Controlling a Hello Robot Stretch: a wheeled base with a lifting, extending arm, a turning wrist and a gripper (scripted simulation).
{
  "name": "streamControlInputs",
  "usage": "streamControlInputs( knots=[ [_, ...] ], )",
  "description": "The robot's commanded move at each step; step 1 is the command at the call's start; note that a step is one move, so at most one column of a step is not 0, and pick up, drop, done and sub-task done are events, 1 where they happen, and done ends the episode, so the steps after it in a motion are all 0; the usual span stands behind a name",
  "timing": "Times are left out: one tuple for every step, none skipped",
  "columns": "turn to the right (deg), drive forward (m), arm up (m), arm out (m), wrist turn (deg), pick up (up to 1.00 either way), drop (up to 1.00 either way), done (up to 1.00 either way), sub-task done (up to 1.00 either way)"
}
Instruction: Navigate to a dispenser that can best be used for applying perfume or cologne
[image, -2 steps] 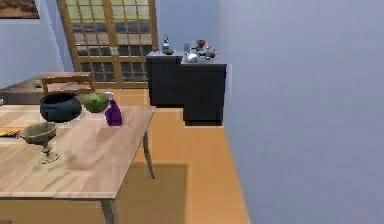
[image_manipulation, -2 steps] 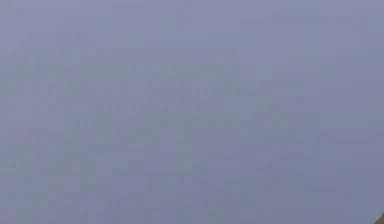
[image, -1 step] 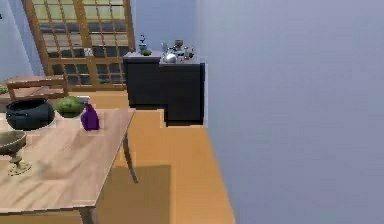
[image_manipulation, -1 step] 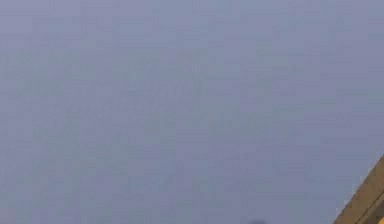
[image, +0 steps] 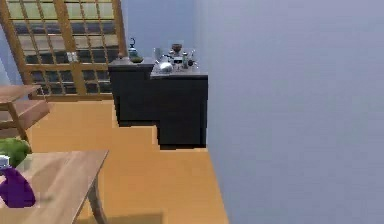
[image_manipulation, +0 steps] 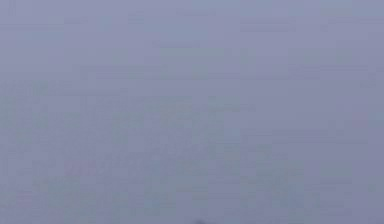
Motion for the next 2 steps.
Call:
streamControlInputs(
  knots=[
    [-45.0,0.00,0.00,0.00,0.0,0.00,0.00,0.00,0.00],
    [0.0,0.00,0.00,0.00,0.0,0.00,0.00,1.00,0.00]
  ],
)
